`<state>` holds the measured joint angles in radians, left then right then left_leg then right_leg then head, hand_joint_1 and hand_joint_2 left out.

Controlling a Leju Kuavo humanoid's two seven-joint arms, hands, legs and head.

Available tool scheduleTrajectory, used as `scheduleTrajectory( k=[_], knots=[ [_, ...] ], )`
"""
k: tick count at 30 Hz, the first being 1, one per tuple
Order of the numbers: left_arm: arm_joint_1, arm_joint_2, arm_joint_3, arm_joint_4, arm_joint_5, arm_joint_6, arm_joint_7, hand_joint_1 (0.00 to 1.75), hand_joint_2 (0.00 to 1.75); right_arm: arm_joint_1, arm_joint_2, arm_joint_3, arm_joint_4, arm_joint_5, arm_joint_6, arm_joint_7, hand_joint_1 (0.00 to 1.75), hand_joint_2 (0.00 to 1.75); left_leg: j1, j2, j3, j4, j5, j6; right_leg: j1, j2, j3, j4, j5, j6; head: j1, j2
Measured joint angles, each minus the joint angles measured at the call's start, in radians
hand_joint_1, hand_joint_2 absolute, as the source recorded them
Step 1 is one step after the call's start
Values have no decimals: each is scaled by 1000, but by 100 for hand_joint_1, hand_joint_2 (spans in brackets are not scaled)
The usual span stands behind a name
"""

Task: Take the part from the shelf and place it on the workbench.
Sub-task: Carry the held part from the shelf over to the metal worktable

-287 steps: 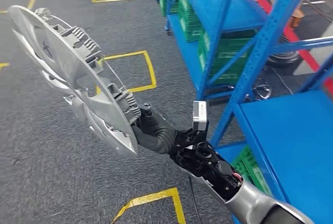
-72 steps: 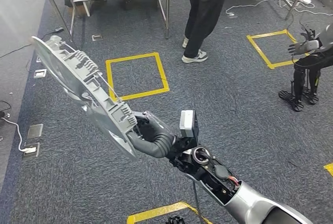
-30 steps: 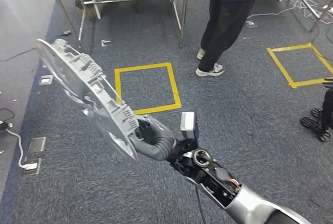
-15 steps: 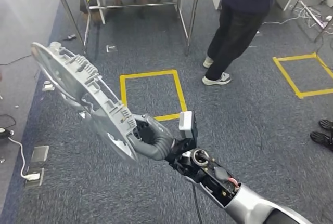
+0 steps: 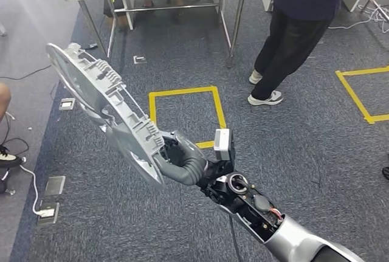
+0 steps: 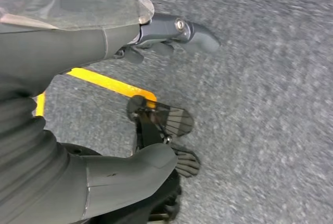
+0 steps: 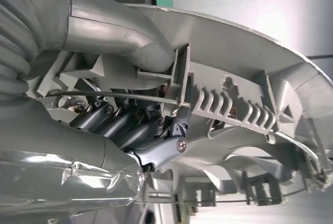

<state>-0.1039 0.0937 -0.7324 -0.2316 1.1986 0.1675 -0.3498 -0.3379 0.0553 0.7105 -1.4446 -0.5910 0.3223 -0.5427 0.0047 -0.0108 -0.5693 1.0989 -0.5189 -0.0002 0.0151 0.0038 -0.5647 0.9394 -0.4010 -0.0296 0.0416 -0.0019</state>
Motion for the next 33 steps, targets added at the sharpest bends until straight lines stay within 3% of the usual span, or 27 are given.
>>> scheduleTrajectory(
  k=[2,3,4,5,7,9,13,15,17,18,19,20,22,24,27,29,30,33],
  knots=[
    [-3,0,0,0,-3,0,1,0,175,-4,0,0,0,0,0,0,175,175,2,1,-86,118,-47,-9,-2,0,13,-2,-13,-3,-9,0],
    [-2,0,0,0,-4,0,2,0,175,-4,0,0,0,0,0,0,175,175,4,1,-116,145,-61,-14,-3,1,22,-2,-21,-3,-13,0],
    [-2,0,0,0,-5,0,3,0,175,-2,0,0,0,0,-1,0,175,175,7,1,-128,137,-55,-17,-4,3,32,-1,-29,-2,-16,0],
    [-2,1,0,0,-6,0,3,0,175,-1,0,0,0,0,-1,1,175,175,10,2,-124,95,-25,-20,-5,5,44,-1,-38,1,-19,0],
    [-2,3,0,0,-7,0,4,0,175,-1,0,0,0,0,-1,1,175,175,14,5,-87,-43,75,-22,-7,6,67,1,-57,9,-25,0],
    [-5,3,0,0,-7,0,4,0,175,-2,0,-1,0,0,-1,0,175,175,12,8,-59,-130,125,-12,-6,8,79,1,-75,21,-32,0],
    [-8,1,0,0,-7,0,4,0,175,-2,0,-2,1,0,-2,1,175,175,10,6,-32,-143,118,19,-8,7,88,35,-101,44,-25,0],
    [-10,1,0,0,-7,0,4,0,175,-3,0,-2,0,0,-2,0,175,175,10,6,-15,-144,109,29,-12,5,41,132,-143,53,-16,0],
    [-12,2,0,0,-7,0,4,0,175,-4,0,-3,1,2,-4,0,175,175,9,6,-2,-144,97,34,-15,4,-48,275,-196,59,-7,0],
    [-12,2,0,0,-7,0,4,0,175,-3,-1,-3,2,5,-8,0,175,175,8,5,6,-144,89,33,-16,4,-84,320,-210,60,-4,0],
    [-11,2,0,0,-6,0,4,0,175,-3,-1,-3,3,12,-16,1,175,175,8,4,17,-144,81,33,-16,4,-103,328,-205,60,-1,0],
    [-10,1,0,0,-4,0,4,0,175,-4,-2,-3,6,22,-28,3,175,175,8,3,30,-144,72,31,-16,4,-103,298,-179,58,2,0],
    [-9,-1,0,0,-1,0,4,0,175,-12,-3,-6,15,47,-64,5,175,175,8,1,56,-145,54,26,-15,4,-70,158,-73,51,9,0],
    [-10,-4,0,0,3,0,2,0,175,-29,-5,-10,29,71,-108,6,175,175,6,-2,70,-149,40,17,-10,3,-49,48,-6,41,12,0],
    [-9,-4,0,0,6,0,0,0,175,-57,-7,-18,54,89,-166,9,175,175,3,-3,81,-147,34,0,-10,4,-34,13,3,24,7,0],
    [-8,-3,0,0,7,0,0,0,175,-72,-10,-25,75,91,-185,10,175,175,4,0,70,-108,15,-8,-13,4,-13,8,4,15,-2,0],
    [-9,-3,-1,0,8,0,0,0,175,-80,-12,-29,86,94,-192,10,175,175,5,1,44,-60,-6,-12,-14,4,-5,6,2,11,-7,0],
    [-7,-5,-1,0,11,0,1,0,175,-98,-17,-34,119,108,-207,11,175,175,7,2,-82,122,-73,-20,-12,5,6,7,-12,4,-19,0]
  ],
)
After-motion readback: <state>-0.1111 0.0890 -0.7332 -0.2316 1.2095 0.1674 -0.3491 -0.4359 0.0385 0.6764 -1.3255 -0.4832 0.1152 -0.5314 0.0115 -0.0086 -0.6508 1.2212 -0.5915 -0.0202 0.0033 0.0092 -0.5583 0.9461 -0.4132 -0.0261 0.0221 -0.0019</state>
